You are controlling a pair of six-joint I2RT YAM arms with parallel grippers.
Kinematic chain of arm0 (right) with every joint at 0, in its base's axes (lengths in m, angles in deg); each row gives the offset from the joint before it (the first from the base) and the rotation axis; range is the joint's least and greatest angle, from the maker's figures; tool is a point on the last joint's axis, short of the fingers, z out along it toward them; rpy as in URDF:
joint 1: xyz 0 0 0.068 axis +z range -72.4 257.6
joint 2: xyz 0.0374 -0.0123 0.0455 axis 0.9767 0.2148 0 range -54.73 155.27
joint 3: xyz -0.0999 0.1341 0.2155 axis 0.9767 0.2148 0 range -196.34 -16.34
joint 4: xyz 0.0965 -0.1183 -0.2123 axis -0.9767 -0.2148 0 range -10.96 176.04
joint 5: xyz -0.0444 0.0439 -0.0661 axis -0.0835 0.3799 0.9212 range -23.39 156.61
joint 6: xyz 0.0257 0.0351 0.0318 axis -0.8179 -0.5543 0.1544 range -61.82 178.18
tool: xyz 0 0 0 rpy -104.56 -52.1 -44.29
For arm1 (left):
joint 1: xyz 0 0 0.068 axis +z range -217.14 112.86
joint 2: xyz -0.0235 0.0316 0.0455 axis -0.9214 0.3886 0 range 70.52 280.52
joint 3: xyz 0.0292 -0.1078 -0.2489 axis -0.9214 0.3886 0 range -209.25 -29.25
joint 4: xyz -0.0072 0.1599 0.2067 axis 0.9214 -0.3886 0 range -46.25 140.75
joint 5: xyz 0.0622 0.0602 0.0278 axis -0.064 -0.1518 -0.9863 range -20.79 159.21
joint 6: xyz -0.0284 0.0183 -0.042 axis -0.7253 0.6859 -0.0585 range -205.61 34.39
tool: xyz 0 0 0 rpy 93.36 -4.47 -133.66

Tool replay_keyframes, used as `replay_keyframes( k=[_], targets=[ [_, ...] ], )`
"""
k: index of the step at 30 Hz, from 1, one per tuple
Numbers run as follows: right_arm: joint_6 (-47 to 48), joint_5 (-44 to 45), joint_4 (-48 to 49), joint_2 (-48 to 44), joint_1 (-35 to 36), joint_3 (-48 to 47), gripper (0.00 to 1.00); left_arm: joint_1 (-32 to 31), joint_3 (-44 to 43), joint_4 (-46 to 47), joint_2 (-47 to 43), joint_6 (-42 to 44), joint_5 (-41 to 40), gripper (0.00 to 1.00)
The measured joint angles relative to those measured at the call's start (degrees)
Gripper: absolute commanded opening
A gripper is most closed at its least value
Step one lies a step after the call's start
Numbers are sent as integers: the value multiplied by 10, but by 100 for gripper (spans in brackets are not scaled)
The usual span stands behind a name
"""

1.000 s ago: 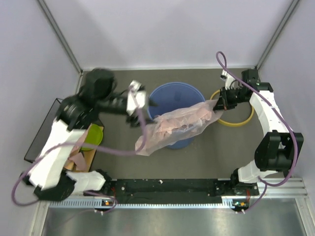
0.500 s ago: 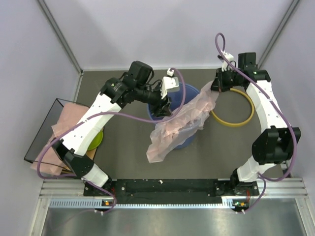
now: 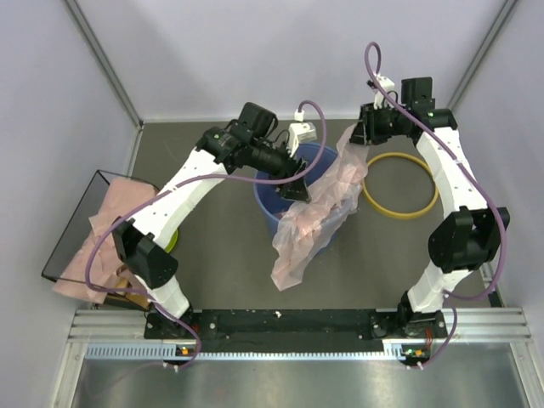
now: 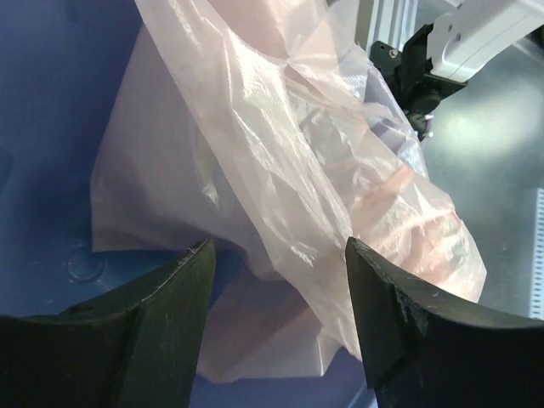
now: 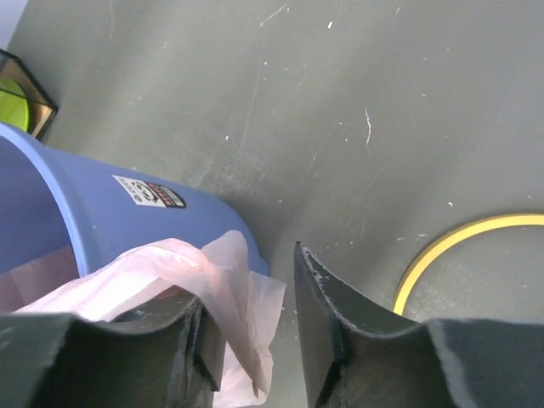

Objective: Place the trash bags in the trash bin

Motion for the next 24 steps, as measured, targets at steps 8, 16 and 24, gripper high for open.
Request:
replay_keyframes(
  k=[8,16,24],
  targets=[
    [4,4,-11,-12,-3,0,93,10,-3,27,26,-83,-2,0],
    [6,-58,-62,-40,-63,-24,98,87,61,118,2,-185,-4,0],
    [47,-187,-163,-67,-102,-14,99,103,67,156,-22,-213,-22,0]
  ],
)
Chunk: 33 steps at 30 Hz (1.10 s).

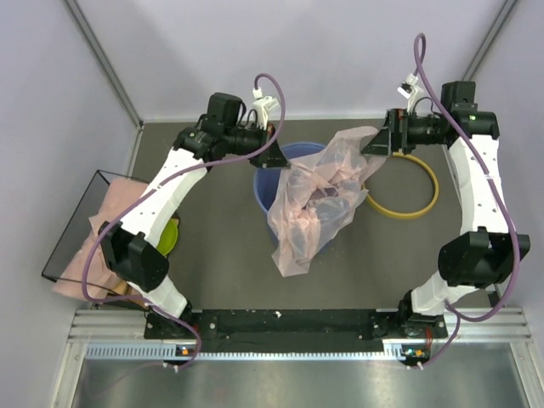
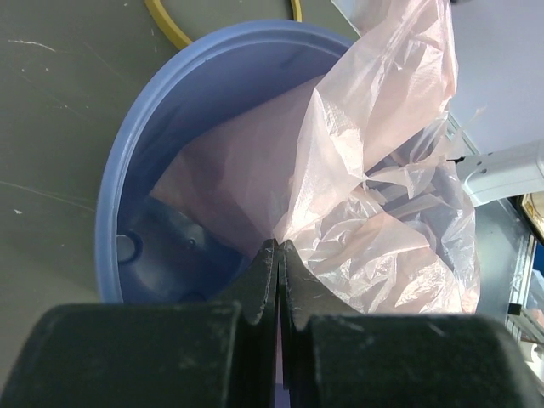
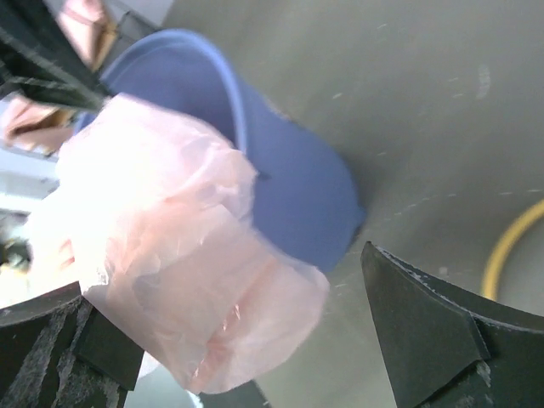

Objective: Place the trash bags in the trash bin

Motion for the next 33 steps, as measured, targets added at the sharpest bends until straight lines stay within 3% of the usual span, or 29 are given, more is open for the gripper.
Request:
replay_keyframes(
  k=[4,10,18,24,27,30,33],
  targets=[
    [16,-58,-31,-6,9,16,99,0,5,3,-4,0,0,0],
    [49,-42,-56,-27,20,47,99,1,14,4,-4,0,-4,0],
    [52,-69,-82,-68,-126,127,99,9,23,7,-5,1,-10,0],
    [80,-111,-111,-82,-108,195,97,15,22,13,-6,3,-9,0],
    [82,-123,-109,-87,-84,224,92,16,22,17,-6,3,-5,0],
    [64,-129,-86,-87,-63,262,78,17,22,21,-6,3,-1,0],
    [31,-135,-57,-79,-51,274,47,17,22,27,-6,4,1,0]
  ],
)
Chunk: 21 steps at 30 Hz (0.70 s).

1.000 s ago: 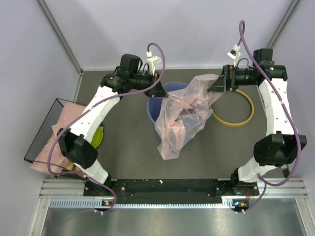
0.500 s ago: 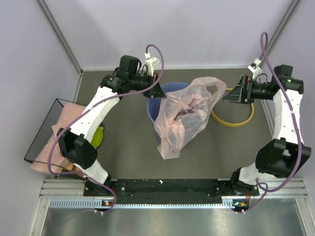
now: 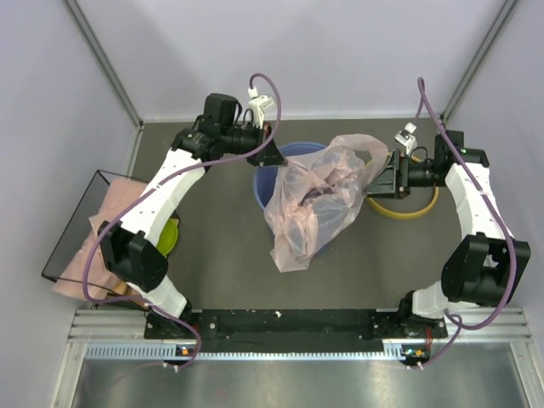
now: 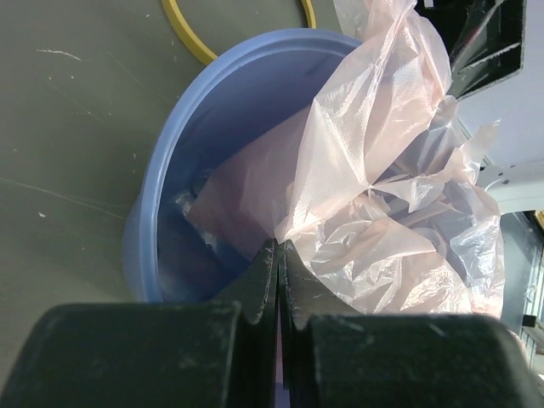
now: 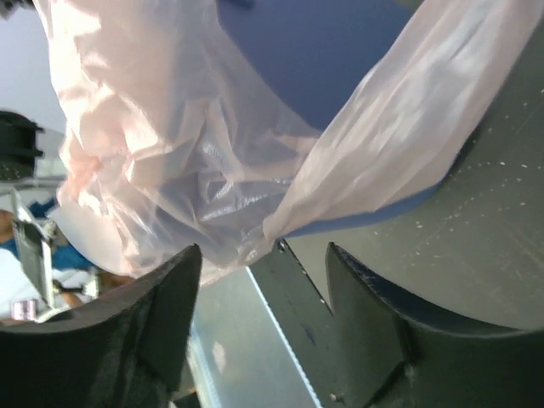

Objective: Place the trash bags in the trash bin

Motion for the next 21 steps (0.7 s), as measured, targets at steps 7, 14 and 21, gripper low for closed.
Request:
replay_keyframes(
  k=[7,14,21],
  targets=[
    [-87,-4,91,10,22,-14,0,8,-8,5,-2,15,-20,0],
    [-112,66,125,13,25,-35,0,54,-7,16,-35,48,-101,0],
    [-99,121,124,15,34,-34,0,92,56,27,-67,84,-143,0]
  ],
)
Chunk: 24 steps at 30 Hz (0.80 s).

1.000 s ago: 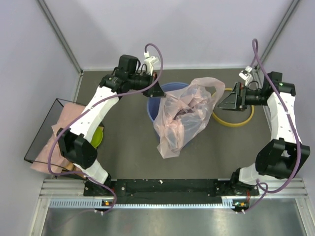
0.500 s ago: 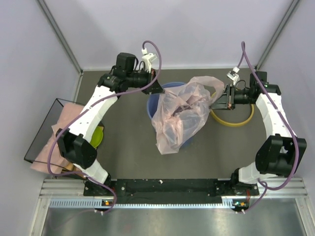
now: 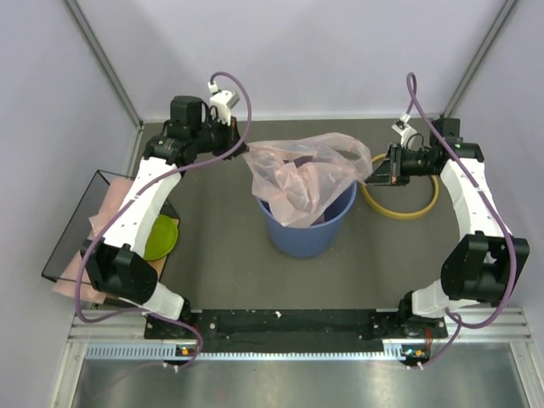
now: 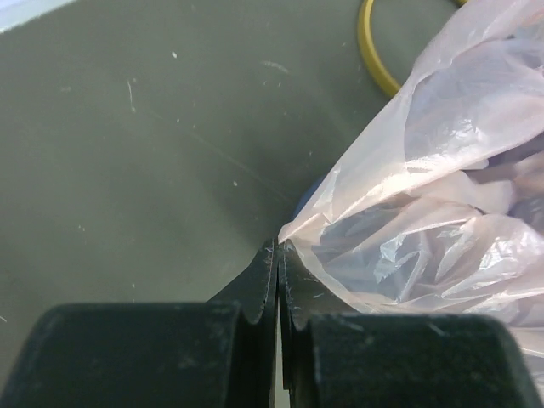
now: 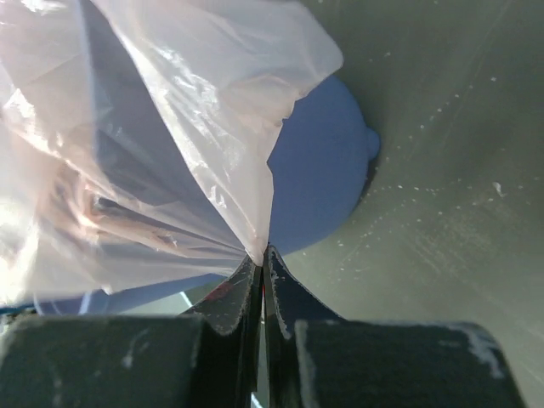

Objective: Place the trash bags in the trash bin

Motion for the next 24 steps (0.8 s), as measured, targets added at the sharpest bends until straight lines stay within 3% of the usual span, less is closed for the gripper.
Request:
replay_keyframes(
  k=[20,22,24],
  targets=[
    [110,73,-35,43,31,50,0,10,74,-43,98,45,28,0],
    [118,72,-38,43,36,52,3,11,78,-44,99,45,39,18],
    [134,71,-45,42,36,52,22,15,78,-44,98,48,57,47]
  ],
)
